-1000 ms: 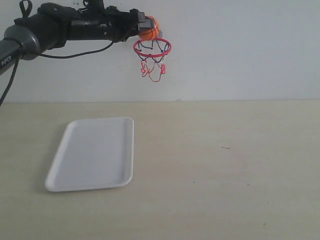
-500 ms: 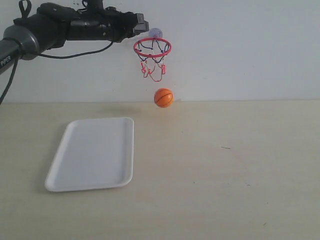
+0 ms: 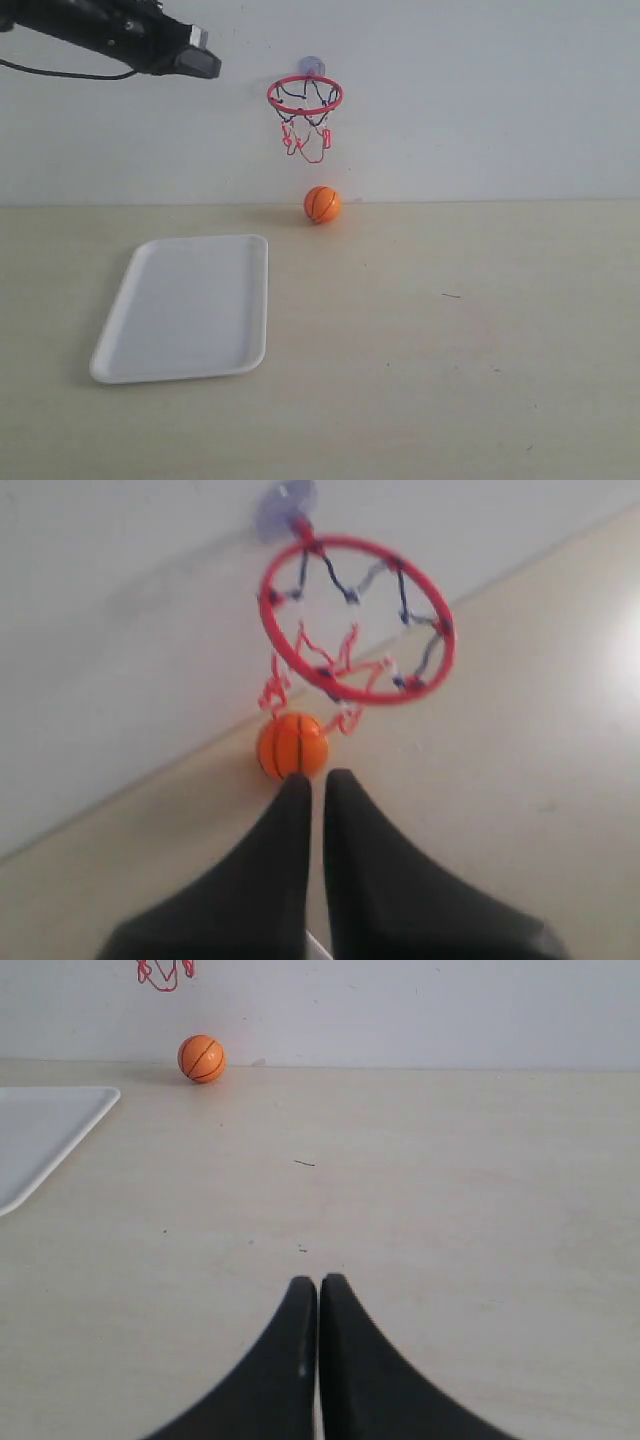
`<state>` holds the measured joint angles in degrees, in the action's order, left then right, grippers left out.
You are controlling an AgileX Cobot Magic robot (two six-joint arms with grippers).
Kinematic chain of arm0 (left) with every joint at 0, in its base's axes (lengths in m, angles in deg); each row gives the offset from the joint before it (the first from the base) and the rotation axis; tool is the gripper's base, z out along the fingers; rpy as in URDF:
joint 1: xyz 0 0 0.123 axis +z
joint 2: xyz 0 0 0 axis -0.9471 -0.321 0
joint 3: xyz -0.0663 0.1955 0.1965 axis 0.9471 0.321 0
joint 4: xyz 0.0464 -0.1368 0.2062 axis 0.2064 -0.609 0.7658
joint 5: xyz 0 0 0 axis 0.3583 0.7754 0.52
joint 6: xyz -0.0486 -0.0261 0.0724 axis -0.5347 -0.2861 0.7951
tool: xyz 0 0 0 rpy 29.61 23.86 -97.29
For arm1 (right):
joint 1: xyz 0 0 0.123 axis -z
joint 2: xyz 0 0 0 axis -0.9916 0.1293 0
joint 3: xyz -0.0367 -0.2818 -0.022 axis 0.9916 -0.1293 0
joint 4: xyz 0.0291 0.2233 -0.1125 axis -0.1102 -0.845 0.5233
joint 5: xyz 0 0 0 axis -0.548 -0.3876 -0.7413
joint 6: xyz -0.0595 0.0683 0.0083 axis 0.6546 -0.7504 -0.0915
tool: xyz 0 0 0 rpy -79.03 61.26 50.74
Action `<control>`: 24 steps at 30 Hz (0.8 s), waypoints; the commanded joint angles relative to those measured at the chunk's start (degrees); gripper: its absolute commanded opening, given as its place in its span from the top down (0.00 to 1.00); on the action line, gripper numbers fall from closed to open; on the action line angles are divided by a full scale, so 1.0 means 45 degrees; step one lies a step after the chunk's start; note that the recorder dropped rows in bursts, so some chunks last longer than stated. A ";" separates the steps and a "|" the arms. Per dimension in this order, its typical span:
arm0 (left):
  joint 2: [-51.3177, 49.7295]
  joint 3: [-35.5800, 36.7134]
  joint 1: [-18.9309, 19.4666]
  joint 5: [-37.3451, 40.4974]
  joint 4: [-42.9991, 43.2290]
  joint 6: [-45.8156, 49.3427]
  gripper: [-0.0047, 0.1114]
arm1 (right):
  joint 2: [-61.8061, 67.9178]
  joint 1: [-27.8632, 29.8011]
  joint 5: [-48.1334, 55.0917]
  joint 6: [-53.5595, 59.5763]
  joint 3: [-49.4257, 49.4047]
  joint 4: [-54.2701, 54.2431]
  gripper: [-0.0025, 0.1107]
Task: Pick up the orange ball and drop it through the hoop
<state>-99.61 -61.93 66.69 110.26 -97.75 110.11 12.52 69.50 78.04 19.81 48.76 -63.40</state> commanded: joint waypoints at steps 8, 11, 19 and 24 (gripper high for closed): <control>0.2606 0.3249 -0.0175 0.1648 -0.0348 -0.1797 0.92 | -0.0070 -0.0038 -0.0075 0.0000 0.0000 0.0100 0.98; 0.3930 0.5592 -0.0581 0.1648 0.0481 -0.1139 0.92 | -0.0070 -0.0038 -0.0075 0.0000 0.0000 0.0100 0.98; 0.8833 1.4908 -0.1288 0.1648 -0.5341 0.3177 0.92 | -0.0070 -0.0038 -0.0075 0.0000 0.0000 0.0100 0.98; 1.1723 1.9119 -0.1662 0.1648 -0.9851 0.5482 0.92 | -0.0070 -0.0038 -0.0075 0.0000 0.0000 0.0100 0.98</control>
<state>-52.84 16.19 59.72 117.76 -131.46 130.04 12.52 69.50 78.04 19.81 48.76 -63.40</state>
